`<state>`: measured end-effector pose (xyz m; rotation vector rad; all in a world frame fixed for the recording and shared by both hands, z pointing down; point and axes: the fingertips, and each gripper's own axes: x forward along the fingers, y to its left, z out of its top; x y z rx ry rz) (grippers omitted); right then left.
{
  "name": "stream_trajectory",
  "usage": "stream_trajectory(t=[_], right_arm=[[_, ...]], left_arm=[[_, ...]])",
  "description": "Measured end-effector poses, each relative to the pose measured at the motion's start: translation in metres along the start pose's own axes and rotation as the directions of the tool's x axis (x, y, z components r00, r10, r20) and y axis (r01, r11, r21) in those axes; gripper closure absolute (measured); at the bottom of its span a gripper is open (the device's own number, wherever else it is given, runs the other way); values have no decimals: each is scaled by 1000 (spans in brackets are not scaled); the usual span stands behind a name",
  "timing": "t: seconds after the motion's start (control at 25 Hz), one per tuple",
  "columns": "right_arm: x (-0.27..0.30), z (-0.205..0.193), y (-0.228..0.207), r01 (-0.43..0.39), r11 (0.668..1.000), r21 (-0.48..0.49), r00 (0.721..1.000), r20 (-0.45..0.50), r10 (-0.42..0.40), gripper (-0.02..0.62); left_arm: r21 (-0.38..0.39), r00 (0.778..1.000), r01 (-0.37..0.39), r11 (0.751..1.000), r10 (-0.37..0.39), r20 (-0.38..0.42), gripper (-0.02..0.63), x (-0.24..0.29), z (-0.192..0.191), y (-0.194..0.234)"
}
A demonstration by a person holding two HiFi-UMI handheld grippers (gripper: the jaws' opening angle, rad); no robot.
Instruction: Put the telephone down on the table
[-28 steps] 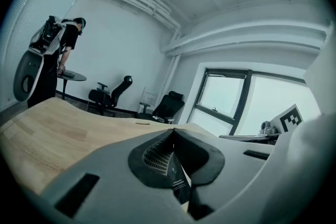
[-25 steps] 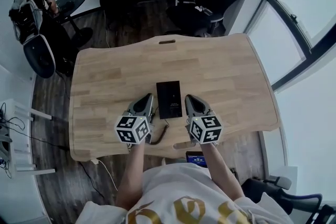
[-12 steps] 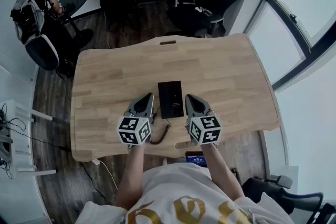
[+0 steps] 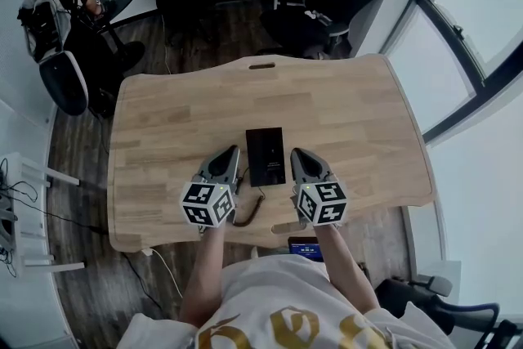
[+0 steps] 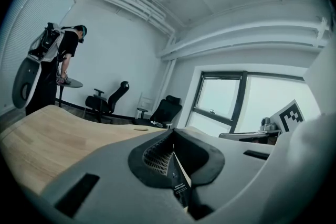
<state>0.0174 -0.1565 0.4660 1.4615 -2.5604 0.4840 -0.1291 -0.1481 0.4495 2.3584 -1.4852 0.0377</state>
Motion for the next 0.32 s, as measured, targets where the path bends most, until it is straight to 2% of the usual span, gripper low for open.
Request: stream_trajectory(t=[0.32], right_arm=[[3,-2,-3,-5,1000,8,1000,-5,5,584]], left_arm=[[3,1000,6,1000,-6,-21,597,6,-5,-1]])
